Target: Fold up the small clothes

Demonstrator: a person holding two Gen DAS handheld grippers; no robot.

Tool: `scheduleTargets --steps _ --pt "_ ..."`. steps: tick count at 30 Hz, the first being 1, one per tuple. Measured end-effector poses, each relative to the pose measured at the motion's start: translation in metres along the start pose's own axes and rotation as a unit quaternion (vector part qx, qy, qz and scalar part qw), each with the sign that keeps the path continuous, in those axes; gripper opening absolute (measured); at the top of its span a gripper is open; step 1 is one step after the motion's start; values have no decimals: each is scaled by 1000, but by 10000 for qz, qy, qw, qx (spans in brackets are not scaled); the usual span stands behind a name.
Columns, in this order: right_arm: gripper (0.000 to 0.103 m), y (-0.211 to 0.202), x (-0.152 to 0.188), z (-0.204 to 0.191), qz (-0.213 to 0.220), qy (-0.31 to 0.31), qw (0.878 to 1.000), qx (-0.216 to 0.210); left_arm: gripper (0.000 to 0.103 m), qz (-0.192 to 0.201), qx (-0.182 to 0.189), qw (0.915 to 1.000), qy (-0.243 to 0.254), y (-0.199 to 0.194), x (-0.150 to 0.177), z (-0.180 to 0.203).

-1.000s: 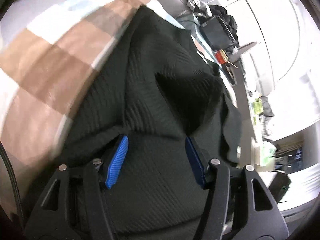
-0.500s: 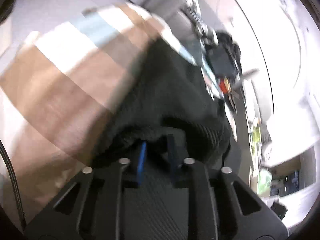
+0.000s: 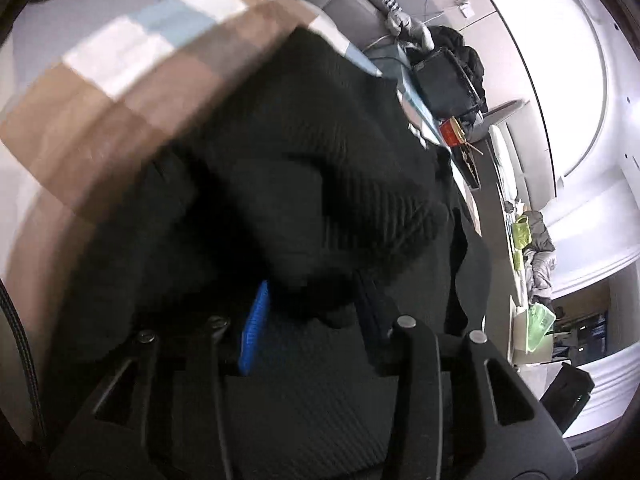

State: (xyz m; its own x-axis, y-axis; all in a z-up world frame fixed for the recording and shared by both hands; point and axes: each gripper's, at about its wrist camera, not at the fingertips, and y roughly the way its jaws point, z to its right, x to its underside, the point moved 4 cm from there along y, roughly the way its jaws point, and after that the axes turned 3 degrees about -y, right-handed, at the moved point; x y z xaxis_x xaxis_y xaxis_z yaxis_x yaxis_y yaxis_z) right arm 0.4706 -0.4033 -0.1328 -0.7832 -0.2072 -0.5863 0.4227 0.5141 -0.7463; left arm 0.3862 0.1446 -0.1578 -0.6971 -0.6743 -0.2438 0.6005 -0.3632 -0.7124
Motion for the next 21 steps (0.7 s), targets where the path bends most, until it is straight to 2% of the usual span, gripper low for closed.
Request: scheduleTargets --steps 2,3,4,7,11,12,13,14,15,18,19,20,21 --pt "53 7 -9 -16 6 -84 9999 -134 28 110 -64 9999 44 -1 4 1" --pt "53 12 -15 -26 30 -148 9997 -169 13 124 -28 9999 39 0 4 1" --pt "53 18 -23 -37 75 -221 9995 -213 6 164 22 9999 16 -2 5 1" --pt "53 43 -49 -68 153 -316 9988 -354 5 276 96 9996 66 -11 6 1" --pt "53 82 -76 -95 16 -384 9987 -338 6 292 75 9995 -56 -24 7 -6" --pt "53 91 -80 -100 -13 -431 9986 -322 12 207 52 9997 -76 -21 8 -7" --pt "53 101 -85 -106 -21 -492 9983 -303 26 111 80 9999 -73 -28 11 -17" --pt "53 110 -88 -110 -22 -562 9980 -278 34 5 84 9999 -99 -25 13 -20" --pt "53 121 -91 -113 -51 -641 9977 -212 39 -42 90 9999 -139 -21 15 -21" --pt "53 153 -97 -116 -177 -795 9967 -23 39 148 143 9998 -79 -20 15 -17" --pt "53 163 -98 -117 -220 -859 9960 59 36 194 218 9995 -100 -20 15 -17" --pt "51 173 -99 -117 -262 -932 9952 153 30 274 263 9992 -94 -21 14 -16" --pt "51 181 -101 -118 -294 -969 9946 206 13 301 238 9992 -57 -20 13 -16"
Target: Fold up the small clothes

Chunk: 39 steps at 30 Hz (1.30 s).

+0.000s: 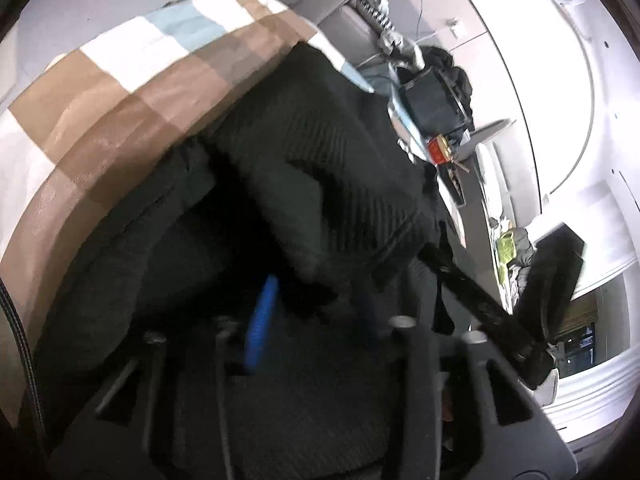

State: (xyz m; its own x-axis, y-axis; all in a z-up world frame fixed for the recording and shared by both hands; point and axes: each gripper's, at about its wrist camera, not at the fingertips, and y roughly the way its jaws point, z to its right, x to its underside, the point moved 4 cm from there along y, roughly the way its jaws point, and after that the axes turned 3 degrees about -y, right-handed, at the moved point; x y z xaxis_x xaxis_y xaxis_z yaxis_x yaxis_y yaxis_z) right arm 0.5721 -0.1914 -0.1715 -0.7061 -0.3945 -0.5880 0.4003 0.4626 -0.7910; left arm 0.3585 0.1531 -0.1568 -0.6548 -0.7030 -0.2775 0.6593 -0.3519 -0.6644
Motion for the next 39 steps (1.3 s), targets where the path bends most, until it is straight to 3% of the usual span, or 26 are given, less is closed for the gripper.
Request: scheduleTargets --steps 1,3,6,8,9,13,15,17,21,24,30,32,34,39 --pt "51 8 -3 -2 -32 -56 10000 -31 5 -15 -48 10000 84 2 0 1" --pt "50 17 -7 -5 -14 -148 9998 -105 4 19 -21 10000 80 1 0 0" --pt "36 31 -15 -14 22 -343 9992 -210 3 72 -24 9999 154 -2 -1 0" --pt "9 36 -20 -17 34 -460 9986 -273 3 70 -12 9998 166 -4 -1 0" --pt "3 39 -23 -19 36 -543 9983 -231 3 74 -10 9998 177 -5 -2 0" --pt "3 30 -39 -6 451 -377 9977 326 3 23 4 9996 291 -8 1 3" --pt "8 30 -46 2 507 -174 9978 400 3 -16 -29 9996 291 -4 1 4" --pt "21 36 -49 4 405 -152 9978 497 4 -117 -59 9995 279 -1 1 5" --pt "25 42 -40 9 -18 -232 9982 551 18 -346 -240 9990 142 2 3 -1" --pt "27 34 -27 16 -120 -152 9985 510 19 -331 -202 9991 143 -3 7 -3" --pt "28 2 -4 9 -62 -329 9981 512 20 -176 -422 9964 710 -18 19 5" --pt "37 -11 1 4 -20 -386 9982 457 20 -58 -491 9941 964 -27 22 12" --pt "53 -29 6 -2 85 -423 9983 385 29 111 -745 9892 1254 -38 26 21" --pt "75 -89 23 -12 527 -608 9963 296 60 496 -1125 9748 1863 -68 43 45"
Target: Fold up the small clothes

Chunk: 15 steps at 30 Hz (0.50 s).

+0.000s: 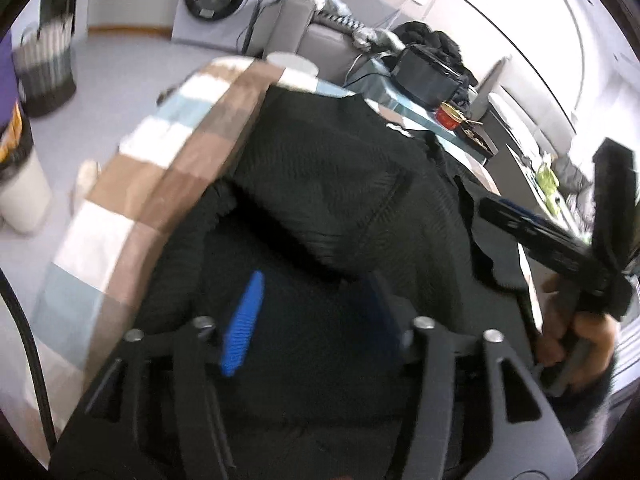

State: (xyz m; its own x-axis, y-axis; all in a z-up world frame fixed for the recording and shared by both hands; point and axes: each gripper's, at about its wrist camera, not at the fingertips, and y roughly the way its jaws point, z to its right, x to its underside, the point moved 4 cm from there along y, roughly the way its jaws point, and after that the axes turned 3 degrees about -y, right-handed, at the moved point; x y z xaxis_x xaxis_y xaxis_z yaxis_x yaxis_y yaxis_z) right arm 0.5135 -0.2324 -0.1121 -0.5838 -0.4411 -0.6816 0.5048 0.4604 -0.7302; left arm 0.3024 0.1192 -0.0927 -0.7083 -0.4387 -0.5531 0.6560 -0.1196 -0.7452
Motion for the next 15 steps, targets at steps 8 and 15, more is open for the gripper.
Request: scheduleTargets --steps 8,15 --pt "92 -113 51 15 468 253 9985 132 97 398 -247 9979 452 -50 25 27" --pt "97 -182 117 38 621 867 9935 395 102 597 -272 9964 528 -83 49 31"
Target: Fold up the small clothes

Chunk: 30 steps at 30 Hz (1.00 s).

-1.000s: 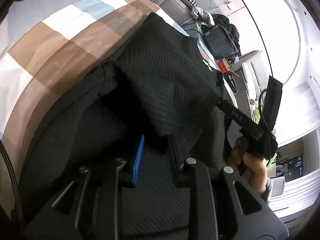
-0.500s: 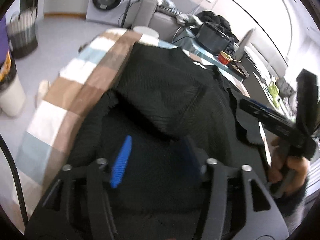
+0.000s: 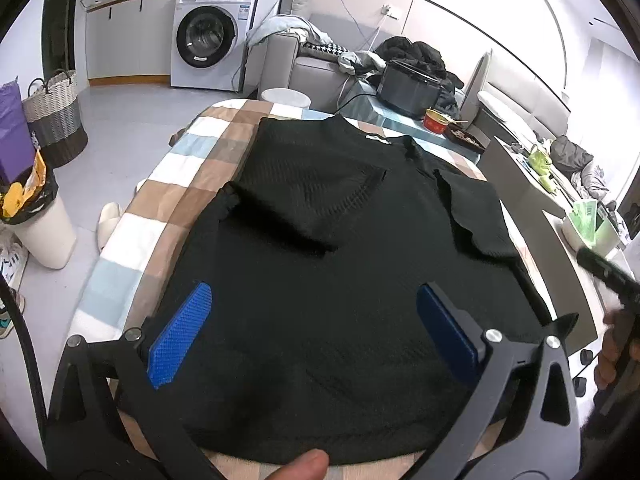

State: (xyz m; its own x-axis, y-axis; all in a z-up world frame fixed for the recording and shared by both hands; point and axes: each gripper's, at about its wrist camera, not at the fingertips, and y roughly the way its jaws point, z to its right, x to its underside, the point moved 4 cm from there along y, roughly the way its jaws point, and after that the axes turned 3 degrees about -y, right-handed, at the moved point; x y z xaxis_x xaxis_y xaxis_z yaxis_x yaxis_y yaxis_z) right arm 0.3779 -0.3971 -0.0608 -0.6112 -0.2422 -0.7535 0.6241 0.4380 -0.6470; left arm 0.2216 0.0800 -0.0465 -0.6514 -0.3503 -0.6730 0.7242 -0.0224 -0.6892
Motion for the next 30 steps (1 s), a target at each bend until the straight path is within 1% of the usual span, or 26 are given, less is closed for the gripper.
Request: scheduleTargets --steps 4,8,11,13,15,17,19,21,22,23,25,27,30 --pt "97 -26 34 22 -131 322 9992 194 102 86 -26 9997 -233 -16 9 -25" --pt "97 -55 68 50 -128 879 9957 278 102 170 -301 9987 -366 -31 23 -54" --pt "97 -65 91 65 -201 1419 9897 48 102 141 -358 9979 -521 -39 35 -76" --pt "93 -67 105 71 -275 1728 9845 -79 102 73 -390 9974 -609 -42 43 -89" --pt "93 -64 120 75 -366 1999 9786 -327 102 6 -410 9967 -697 -45 50 -98" --pt "91 -57 127 80 -423 2162 9746 -409 99 -97 -348 9960 -813 -46 58 -108" --pt "86 -47 131 84 -465 2322 9706 -429 91 -175 -261 9953 -921 -46 65 -115" --pt "83 -34 131 88 -544 2420 9681 -361 85 -261 -199 9941 -1029 -47 71 -122" --pt "79 -28 131 90 -578 2448 9674 -291 81 -307 -157 9939 -1048 -46 72 -123" --pt "73 -20 130 93 -619 2512 9658 -184 79 -366 -108 9938 -1044 -46 74 -124" --pt "69 -9 132 98 -760 2638 9616 -39 77 -428 -86 9942 -985 -47 77 -125" --pt "68 -4 133 98 -780 2712 9593 -72 77 -485 -9 9938 -1002 -47 77 -126" --pt "68 -6 129 93 -716 2570 9637 -100 75 -519 277 9904 -1247 -45 74 -129"
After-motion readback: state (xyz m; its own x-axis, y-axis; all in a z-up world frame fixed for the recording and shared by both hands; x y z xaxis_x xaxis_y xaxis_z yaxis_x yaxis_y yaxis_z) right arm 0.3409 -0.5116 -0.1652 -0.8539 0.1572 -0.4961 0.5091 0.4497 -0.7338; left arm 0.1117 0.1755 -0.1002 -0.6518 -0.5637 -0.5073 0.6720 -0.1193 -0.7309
